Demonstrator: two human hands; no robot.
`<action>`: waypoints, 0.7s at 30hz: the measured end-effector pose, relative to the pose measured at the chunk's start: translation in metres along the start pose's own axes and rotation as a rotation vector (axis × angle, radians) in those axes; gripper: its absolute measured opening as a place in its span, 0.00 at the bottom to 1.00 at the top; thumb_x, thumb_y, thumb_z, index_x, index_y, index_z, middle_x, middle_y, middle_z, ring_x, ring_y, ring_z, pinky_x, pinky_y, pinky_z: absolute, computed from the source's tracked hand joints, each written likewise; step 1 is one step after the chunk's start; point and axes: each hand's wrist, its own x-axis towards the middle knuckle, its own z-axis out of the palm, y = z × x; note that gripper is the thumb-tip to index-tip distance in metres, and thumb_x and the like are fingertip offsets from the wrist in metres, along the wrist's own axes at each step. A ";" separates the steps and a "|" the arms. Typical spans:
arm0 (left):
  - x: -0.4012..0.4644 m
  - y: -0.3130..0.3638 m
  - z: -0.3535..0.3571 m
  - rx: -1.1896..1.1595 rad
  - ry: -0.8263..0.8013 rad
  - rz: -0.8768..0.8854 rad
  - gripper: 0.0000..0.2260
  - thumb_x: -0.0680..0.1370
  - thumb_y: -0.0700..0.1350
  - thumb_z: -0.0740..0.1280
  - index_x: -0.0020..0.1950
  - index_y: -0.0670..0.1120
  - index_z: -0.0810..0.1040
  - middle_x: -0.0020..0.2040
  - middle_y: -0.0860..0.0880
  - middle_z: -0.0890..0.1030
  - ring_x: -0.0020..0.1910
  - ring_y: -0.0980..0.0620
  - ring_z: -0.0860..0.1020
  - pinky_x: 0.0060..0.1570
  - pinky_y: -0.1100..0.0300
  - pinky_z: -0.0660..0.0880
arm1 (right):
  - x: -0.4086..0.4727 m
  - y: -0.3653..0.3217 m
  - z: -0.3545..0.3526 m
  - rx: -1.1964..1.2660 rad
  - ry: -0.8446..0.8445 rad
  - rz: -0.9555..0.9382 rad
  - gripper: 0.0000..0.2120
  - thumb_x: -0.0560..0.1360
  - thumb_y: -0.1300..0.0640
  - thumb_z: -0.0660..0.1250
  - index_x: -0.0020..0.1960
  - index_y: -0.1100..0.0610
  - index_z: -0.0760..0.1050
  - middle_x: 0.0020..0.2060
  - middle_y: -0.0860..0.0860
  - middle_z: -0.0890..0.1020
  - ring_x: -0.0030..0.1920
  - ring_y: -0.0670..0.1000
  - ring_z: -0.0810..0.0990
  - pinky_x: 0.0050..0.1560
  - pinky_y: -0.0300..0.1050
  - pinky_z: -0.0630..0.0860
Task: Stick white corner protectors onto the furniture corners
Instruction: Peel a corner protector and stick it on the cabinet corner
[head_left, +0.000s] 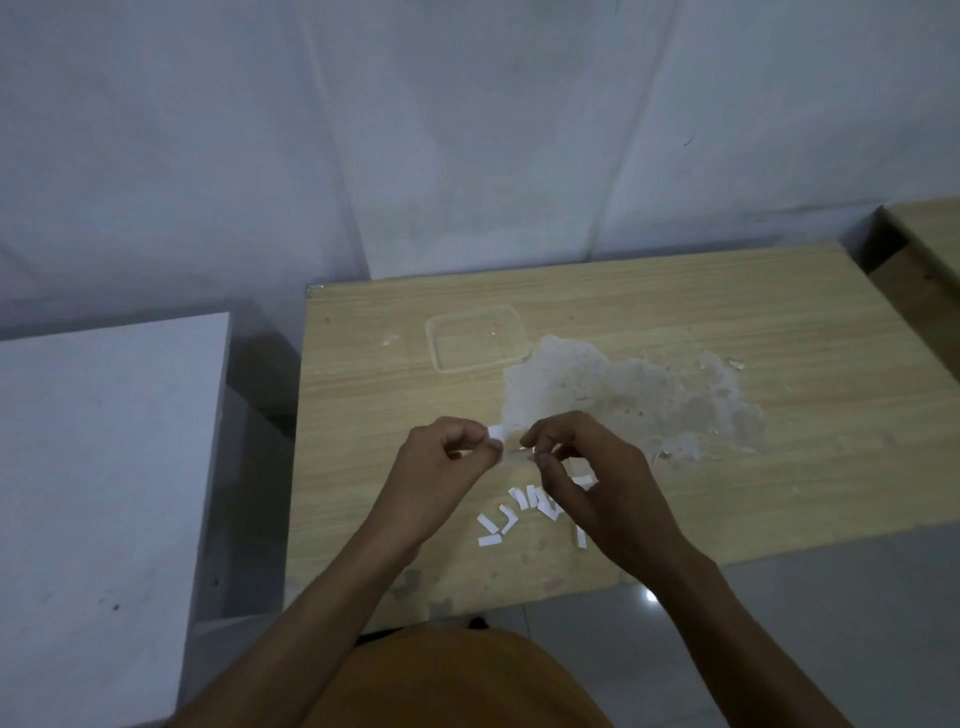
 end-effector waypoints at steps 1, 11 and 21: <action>-0.001 -0.004 0.000 0.014 -0.021 -0.018 0.07 0.74 0.49 0.69 0.37 0.51 0.81 0.39 0.57 0.81 0.38 0.63 0.78 0.41 0.67 0.70 | -0.003 0.002 0.003 0.028 0.017 0.043 0.03 0.76 0.53 0.62 0.46 0.46 0.73 0.46 0.41 0.81 0.47 0.43 0.81 0.46 0.37 0.77; -0.018 -0.056 -0.001 -0.025 -0.099 -0.192 0.04 0.78 0.41 0.67 0.49 0.48 0.80 0.37 0.46 0.84 0.41 0.53 0.84 0.49 0.53 0.78 | -0.061 0.096 0.075 0.107 -0.052 0.638 0.04 0.76 0.61 0.68 0.44 0.54 0.79 0.35 0.48 0.83 0.37 0.46 0.81 0.39 0.42 0.77; -0.027 -0.073 0.000 0.043 -0.080 -0.087 0.08 0.78 0.41 0.66 0.53 0.53 0.78 0.35 0.49 0.85 0.39 0.58 0.83 0.41 0.70 0.75 | -0.062 0.142 0.104 0.048 -0.081 0.896 0.11 0.77 0.62 0.63 0.58 0.62 0.78 0.50 0.57 0.83 0.49 0.55 0.83 0.52 0.55 0.79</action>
